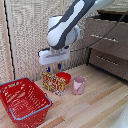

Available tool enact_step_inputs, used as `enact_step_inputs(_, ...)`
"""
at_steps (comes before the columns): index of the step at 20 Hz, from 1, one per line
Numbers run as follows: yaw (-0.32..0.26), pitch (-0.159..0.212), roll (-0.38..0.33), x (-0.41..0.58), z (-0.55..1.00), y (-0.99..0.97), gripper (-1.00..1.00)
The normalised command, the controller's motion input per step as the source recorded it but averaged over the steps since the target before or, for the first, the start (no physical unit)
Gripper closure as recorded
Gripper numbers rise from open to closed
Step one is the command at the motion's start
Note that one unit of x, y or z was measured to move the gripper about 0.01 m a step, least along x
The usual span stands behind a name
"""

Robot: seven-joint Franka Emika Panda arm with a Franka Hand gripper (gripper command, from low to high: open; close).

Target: Shift your gripper thoughtfully near the cereal snack bar. Tenderly grip the snack bar with your precision device. Carefully hover the precision device above the first drawer installation and invite the snack bar to descend into the first drawer installation.

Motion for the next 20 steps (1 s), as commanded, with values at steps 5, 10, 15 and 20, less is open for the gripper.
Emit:
enact_step_inputs(5, 0.106, 0.000, -0.078, 0.038, -0.33, 0.13, -1.00)
enact_step_inputs(10, 0.071, 0.000, -0.072, 0.003, -0.42, 0.02, -1.00)
enact_step_inputs(15, 0.065, 0.018, -0.067, 0.050, -0.27, 0.03, -1.00)
enact_step_inputs(20, 0.007, 0.029, -0.012, 0.003, -0.03, 0.04, 1.00)
